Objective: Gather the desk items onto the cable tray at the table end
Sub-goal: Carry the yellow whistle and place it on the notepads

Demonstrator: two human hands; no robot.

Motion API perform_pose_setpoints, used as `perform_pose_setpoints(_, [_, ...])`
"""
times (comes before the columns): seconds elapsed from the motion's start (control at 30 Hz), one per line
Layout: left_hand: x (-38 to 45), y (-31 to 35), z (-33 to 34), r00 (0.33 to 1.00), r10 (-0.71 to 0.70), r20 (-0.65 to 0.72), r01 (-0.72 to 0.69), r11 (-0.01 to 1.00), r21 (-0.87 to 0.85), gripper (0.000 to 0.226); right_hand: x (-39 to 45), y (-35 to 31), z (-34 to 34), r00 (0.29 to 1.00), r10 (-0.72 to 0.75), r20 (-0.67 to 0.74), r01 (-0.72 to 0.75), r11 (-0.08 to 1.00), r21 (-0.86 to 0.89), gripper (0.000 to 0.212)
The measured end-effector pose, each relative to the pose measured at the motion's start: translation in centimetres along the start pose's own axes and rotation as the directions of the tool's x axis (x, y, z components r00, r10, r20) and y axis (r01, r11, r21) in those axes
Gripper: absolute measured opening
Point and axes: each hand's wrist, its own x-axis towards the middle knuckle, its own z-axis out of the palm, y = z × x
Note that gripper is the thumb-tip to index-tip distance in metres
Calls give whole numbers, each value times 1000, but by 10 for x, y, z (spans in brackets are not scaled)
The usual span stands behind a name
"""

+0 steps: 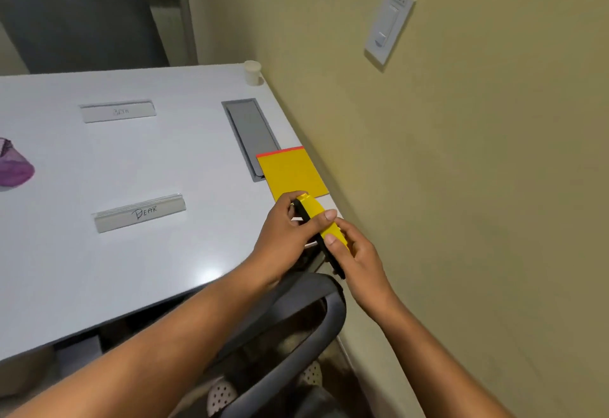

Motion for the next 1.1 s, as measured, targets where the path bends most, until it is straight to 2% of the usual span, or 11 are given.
perform_pose_setpoints(0.07, [16, -3, -7, 999, -13, -36, 14, 1000, 6, 72, 24, 4, 3, 998, 18, 52, -16, 999, -40, 41])
perform_pose_setpoints(0.17, [44, -12, -16, 995, -29, -93, 27, 999, -17, 59, 59, 10, 11, 991, 50, 121, -43, 997, -57, 44])
perform_pose_setpoints(0.27, [74, -24, -23, 986, -51, -156, 50, 999, -9, 58, 94, 24, 20, 981, 107, 159, -101, 994, -42, 42])
perform_pose_setpoints(0.43, [126, -58, -38, 972, -72, -223, 97, 990, 104, 50, 150, 56, 33, 949, 231, 216, -227, 973, -48, 15])
perform_pose_setpoints(0.53, [152, -87, -49, 962, -89, -260, 133, 978, 158, 38, 179, 74, 39, 928, 293, 230, -288, 956, -55, 26])
perform_pose_setpoints(0.63, [170, -117, -63, 956, -32, -290, 128, 938, 321, 42, 209, 97, 44, 913, 350, 210, -337, 937, -96, 35])
perform_pose_setpoints(0.77, [199, -162, -95, 963, 112, -244, 75, 761, 645, 51, 250, 115, 50, 925, 360, 122, -334, 923, -190, 47])
perform_pose_setpoints(0.83, [213, -180, -105, 978, 96, -187, 92, 605, 791, 60, 274, 119, 52, 951, 287, 114, -251, 933, -259, 52])
perform_pose_setpoints(0.9, [222, -195, -112, 984, 103, -147, 93, 405, 910, 71, 302, 120, 52, 968, 221, 118, -172, 929, -329, 60])
perform_pose_setpoints(1.0, [225, -222, -115, 979, 167, -117, 86, 182, 980, 69, 355, 122, 55, 969, 173, 178, -95, 921, -379, 62])
perform_pose_setpoints(1.1, [228, -242, -114, 964, 235, -122, 94, 127, 987, 66, 411, 120, 58, 959, 97, 266, 27, 903, -428, 52])
